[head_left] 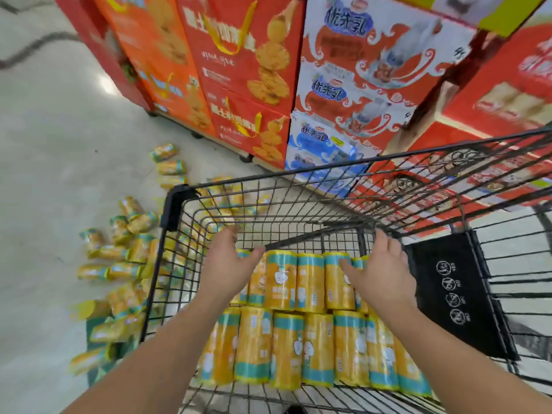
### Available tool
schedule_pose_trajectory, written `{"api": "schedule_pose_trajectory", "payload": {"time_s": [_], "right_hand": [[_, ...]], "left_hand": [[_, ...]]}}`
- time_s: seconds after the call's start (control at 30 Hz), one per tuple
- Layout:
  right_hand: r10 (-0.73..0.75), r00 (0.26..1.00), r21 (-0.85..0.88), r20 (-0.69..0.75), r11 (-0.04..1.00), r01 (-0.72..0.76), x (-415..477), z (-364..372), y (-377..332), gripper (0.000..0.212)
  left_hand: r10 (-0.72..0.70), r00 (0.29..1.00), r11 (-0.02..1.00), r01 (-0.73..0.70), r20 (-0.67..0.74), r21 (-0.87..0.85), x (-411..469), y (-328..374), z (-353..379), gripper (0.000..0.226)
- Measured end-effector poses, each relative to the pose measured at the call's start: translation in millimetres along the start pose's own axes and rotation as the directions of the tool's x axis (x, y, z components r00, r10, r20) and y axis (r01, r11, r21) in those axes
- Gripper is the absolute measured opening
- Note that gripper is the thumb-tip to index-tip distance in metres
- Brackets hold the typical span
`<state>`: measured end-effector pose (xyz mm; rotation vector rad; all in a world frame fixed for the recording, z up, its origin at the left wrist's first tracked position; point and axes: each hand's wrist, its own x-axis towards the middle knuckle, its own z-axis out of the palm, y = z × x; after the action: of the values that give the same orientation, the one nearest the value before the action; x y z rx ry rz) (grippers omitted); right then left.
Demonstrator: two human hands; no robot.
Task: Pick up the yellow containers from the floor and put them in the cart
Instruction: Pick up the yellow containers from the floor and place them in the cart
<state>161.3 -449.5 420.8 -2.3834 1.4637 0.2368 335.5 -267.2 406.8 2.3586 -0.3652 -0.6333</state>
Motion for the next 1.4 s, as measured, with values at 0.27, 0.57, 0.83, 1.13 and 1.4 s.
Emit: {"api": "schedule_pose_trajectory", "payload": {"time_s": [0.27, 0.57, 0.83, 1.13, 1.4], "right_hand": [[-0.344, 0.925, 0.16, -0.162, 0.916, 0.368, -64, -22, -226, 0.072], [-0.573, 0.817, 0.218, -0.061, 0.791, 0.571, -179, 140, -477, 0.06], [-0.554, 0.748, 0.077, 0.365, 0.819, 0.568, -195, 359, -495, 0.064], [-0.543, 0.627, -0.085, 0.559, 0.714, 0.695, -141, 630, -417, 0.077], [-0.682, 0.594, -0.144, 0.426, 0.598, 0.789, -109, 780, -391, 0.089]], "left_hand": [[0.021, 0.957, 0.975, -0.084, -0.291, -0.205, 19, -55, -196, 0.051], [-0.284, 0.91, 0.955, 0.238, -0.302, -0.178, 22, -331, -354, 0.055], [-0.45, 0.887, 0.893, 0.45, -0.106, -0.03, 21, -546, -294, 0.059], [-0.419, 0.905, 0.833, 0.35, 0.074, 0.429, 57, -758, -117, 0.065], [-0.432, 0.896, 0.725, 0.278, 0.101, 0.63, 103, -876, -19, 0.085]]}}
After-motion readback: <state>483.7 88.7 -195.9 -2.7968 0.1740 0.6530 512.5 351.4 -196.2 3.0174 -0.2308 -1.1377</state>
